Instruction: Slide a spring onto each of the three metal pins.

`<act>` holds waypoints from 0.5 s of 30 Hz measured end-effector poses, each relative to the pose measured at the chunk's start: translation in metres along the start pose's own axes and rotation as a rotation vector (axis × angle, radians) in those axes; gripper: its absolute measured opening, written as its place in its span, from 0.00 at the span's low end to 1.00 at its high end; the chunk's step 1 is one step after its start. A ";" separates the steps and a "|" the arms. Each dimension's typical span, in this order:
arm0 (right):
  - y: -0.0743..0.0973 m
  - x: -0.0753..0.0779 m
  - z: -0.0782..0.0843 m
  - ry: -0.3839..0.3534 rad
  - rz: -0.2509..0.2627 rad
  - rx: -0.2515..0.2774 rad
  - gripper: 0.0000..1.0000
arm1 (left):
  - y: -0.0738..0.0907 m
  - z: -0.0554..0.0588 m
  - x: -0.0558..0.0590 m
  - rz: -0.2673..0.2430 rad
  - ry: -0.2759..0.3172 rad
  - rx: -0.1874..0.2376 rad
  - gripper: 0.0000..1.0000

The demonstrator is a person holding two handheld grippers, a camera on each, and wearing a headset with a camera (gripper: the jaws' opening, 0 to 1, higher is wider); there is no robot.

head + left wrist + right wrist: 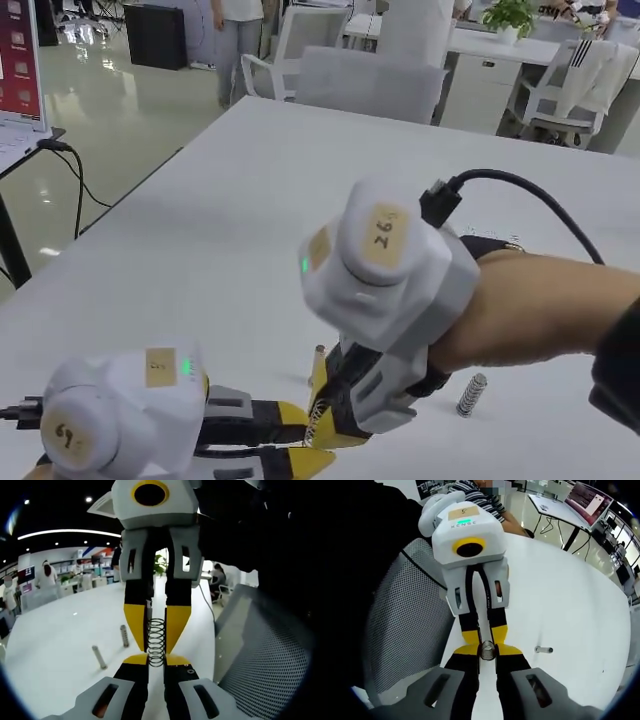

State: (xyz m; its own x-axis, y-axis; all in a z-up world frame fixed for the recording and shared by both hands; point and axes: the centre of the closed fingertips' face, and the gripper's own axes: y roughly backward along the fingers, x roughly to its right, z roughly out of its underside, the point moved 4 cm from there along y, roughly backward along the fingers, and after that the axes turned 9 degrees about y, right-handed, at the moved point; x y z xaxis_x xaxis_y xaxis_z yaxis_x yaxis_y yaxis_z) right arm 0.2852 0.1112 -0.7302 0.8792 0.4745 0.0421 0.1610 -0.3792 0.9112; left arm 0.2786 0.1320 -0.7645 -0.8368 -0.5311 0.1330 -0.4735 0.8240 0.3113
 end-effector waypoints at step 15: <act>-0.002 0.001 0.001 0.001 -0.004 -0.011 0.08 | 0.000 -0.001 -0.001 0.000 -0.002 0.001 0.03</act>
State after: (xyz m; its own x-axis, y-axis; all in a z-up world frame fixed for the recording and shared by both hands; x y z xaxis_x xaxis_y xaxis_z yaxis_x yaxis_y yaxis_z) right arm 0.2866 0.1119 -0.7323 0.8783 0.4766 0.0386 0.1597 -0.3685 0.9158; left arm 0.2796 0.1318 -0.7642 -0.8372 -0.5309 0.1314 -0.4740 0.8242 0.3100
